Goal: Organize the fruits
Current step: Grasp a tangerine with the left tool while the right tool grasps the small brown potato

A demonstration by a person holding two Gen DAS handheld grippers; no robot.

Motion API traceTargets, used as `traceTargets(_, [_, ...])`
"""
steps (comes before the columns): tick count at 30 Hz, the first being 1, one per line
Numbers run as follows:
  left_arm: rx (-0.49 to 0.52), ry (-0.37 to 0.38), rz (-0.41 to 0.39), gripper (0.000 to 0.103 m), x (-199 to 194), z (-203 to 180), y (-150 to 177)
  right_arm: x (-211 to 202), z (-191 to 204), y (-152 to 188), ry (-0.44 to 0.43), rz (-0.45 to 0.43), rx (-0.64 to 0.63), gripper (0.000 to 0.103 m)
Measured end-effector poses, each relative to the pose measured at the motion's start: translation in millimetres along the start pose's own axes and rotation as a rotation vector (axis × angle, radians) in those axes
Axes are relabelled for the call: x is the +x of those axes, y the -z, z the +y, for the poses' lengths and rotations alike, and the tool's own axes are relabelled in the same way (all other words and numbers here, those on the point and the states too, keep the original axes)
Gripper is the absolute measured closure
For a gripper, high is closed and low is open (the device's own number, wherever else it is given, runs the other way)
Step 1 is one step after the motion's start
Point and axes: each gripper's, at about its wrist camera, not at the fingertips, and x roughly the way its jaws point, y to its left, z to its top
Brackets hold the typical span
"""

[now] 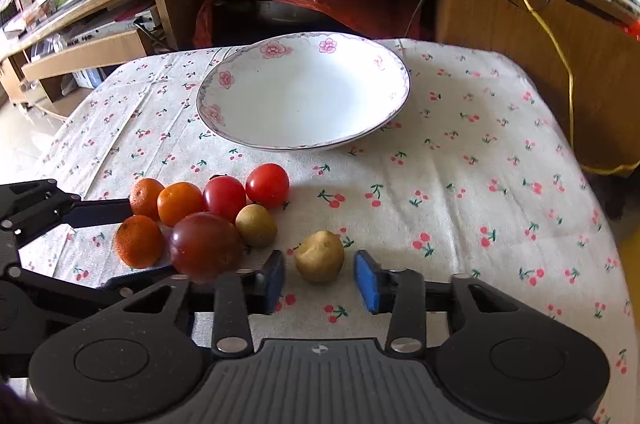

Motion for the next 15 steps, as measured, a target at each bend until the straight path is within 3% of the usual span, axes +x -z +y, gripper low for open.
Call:
traceTargets(6, [0.014, 0.043, -0.009, 0.055, -2.5, -1.0, 0.3, -1.6, 3.7, 1.7, 0.001, 0.003, -0.027, 0.081])
traceTargets(15, [0.03, 0.039, -0.009, 0.058, -6.0, -3.2, 1.7, -9.0, 5.8, 8.5, -0.046, 0.021, -0.023, 0.082])
